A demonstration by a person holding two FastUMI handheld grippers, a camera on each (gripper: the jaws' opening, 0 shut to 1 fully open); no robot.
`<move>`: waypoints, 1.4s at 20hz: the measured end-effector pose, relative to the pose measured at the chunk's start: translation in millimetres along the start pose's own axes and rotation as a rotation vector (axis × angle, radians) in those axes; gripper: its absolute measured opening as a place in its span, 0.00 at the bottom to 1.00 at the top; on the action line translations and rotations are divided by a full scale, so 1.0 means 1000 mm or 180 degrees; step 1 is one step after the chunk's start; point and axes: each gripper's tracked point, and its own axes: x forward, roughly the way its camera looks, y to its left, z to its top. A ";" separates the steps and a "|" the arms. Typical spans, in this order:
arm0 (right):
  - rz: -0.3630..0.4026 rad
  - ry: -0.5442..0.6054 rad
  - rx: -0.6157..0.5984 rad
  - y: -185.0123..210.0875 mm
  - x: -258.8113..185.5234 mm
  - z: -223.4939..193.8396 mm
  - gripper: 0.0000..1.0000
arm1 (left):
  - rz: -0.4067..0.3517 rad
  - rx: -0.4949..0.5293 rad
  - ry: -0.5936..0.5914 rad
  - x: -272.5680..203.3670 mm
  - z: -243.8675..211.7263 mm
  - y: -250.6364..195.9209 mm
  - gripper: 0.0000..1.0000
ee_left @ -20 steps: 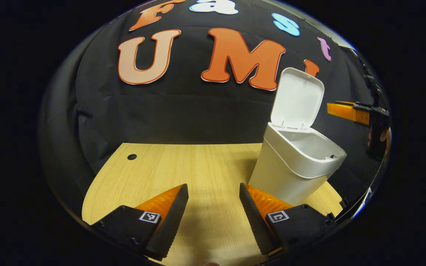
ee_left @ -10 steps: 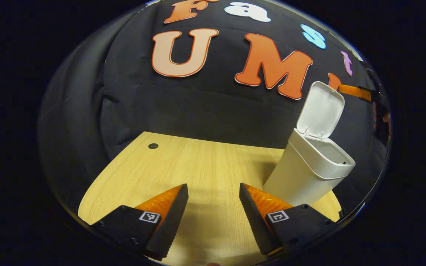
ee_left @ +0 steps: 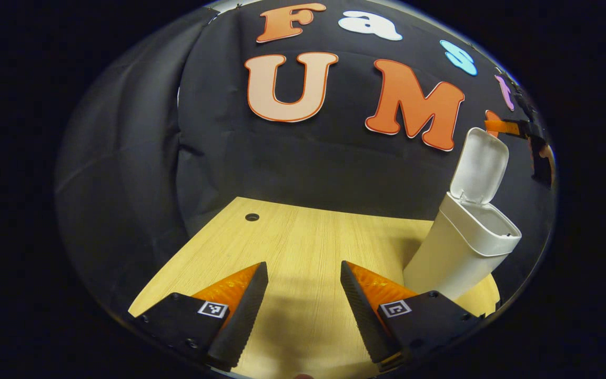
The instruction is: Press the lid of the desktop garbage bin to open it, pick up the crumpled paper on the desktop and throw it into the bin, then pick up the pop can on the desktop and drop it into the bin, and finally close the garbage bin lid.
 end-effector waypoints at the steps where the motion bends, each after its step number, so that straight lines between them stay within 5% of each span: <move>1: -0.0004 -0.0024 0.0081 0.000 0.003 0.002 0.87 | 0.0008 0.0013 -0.0010 -0.001 0.000 0.003 0.89; 15: 0.0207 0.0335 0.0520 0.036 -0.057 -0.051 0.80 | -0.0116 0.0123 -0.0003 0.004 0.003 0.001 0.89; 28: 0.0298 0.0712 0.0430 0.072 -0.092 -0.119 0.80 | -0.0188 0.0183 0.0027 0.004 -0.001 -0.003 0.90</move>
